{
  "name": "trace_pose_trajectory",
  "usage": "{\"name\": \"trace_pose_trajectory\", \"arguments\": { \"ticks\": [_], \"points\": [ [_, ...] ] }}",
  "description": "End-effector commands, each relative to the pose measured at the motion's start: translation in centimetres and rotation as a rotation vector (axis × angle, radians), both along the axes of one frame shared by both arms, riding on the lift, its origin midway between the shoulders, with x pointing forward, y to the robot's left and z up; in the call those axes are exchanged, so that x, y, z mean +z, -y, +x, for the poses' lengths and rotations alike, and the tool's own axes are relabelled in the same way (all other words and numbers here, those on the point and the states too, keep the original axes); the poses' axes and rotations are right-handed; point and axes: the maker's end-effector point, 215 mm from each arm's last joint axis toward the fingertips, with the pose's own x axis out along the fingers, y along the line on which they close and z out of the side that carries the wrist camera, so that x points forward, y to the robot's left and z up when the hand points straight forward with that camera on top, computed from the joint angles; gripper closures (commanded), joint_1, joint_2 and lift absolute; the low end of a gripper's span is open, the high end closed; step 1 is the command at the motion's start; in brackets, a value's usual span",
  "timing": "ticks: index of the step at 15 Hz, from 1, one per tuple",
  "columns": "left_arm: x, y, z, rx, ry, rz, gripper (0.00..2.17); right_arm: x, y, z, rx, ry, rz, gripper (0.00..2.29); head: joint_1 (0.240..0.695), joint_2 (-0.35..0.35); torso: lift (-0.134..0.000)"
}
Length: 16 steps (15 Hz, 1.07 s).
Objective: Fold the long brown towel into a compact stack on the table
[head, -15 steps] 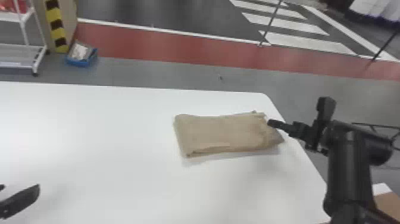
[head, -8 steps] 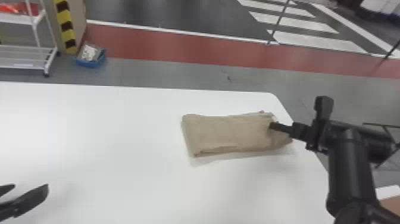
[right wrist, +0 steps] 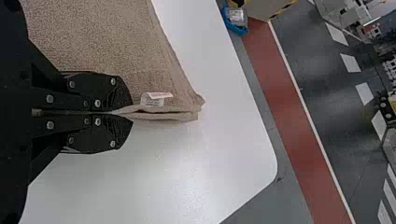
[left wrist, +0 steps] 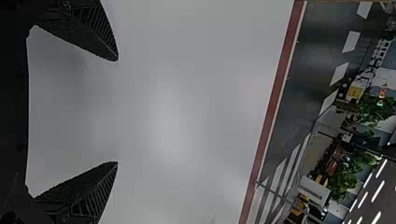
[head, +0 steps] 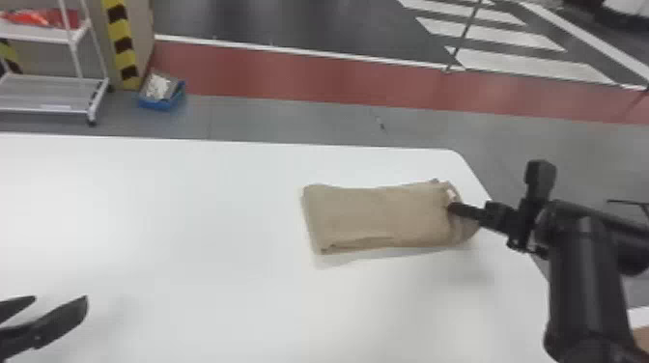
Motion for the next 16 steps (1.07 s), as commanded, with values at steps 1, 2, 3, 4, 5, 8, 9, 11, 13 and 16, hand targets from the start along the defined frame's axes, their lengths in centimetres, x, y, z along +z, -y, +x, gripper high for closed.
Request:
{"name": "trace_pose_trajectory", "arguments": {
  "ticks": [1, 2, 3, 4, 5, 8, 9, 11, 13, 16],
  "points": [
    [0.2, -0.1, 0.1, 0.001, 0.005, 0.002, 0.09, 2.3, -0.1, -1.3, -0.024, 0.041, 0.096, 1.51, 0.695, -0.248, -0.124],
    [0.3, -0.1, 0.1, 0.000, 0.006, 0.003, 0.09, 3.8, 0.1, -2.1, -0.037, 0.055, 0.140, 1.51, 0.695, -0.248, -0.124],
    [0.3, 0.0, 0.2, -0.001, 0.007, 0.003, 0.09, 5.6, 0.3, -3.0, -0.048, 0.074, 0.173, 1.51, 0.695, -0.248, -0.124],
    [0.4, 0.3, 0.3, -0.003, 0.010, -0.001, 0.09, 7.4, -0.5, -3.4, -0.039, 0.091, 0.204, 1.51, 0.695, -0.250, -0.124],
    [0.5, 0.4, 0.4, -0.005, 0.013, -0.001, 0.09, 9.2, -1.2, -3.7, -0.030, 0.109, 0.236, 1.51, 0.695, -0.252, -0.124],
    [0.8, 0.5, 0.4, -0.006, 0.016, 0.000, 0.09, 14.0, -4.2, -3.5, 0.013, 0.148, 0.315, 1.51, 0.695, -0.249, -0.124],
    [0.8, 0.4, 0.4, -0.004, 0.017, 0.000, 0.09, 14.9, -5.9, -2.9, 0.034, 0.162, 0.342, 1.51, 0.695, -0.236, -0.124],
    [0.9, 0.1, 0.3, -0.001, 0.017, 0.003, 0.09, 14.9, -11.4, -1.9, 0.114, 0.164, 0.385, 1.51, 0.695, -0.213, -0.124],
    [1.0, 0.1, 0.1, -0.003, 0.018, 0.005, 0.09, 13.1, -18.3, -1.9, 0.222, 0.133, 0.393, 1.51, 0.695, -0.166, -0.124],
    [1.2, -0.4, 0.0, 0.004, 0.018, 0.008, 0.09, 11.5, -26.0, -2.6, 0.340, 0.095, 0.399, 1.51, 0.695, -0.039, -0.124]
  ]
}}
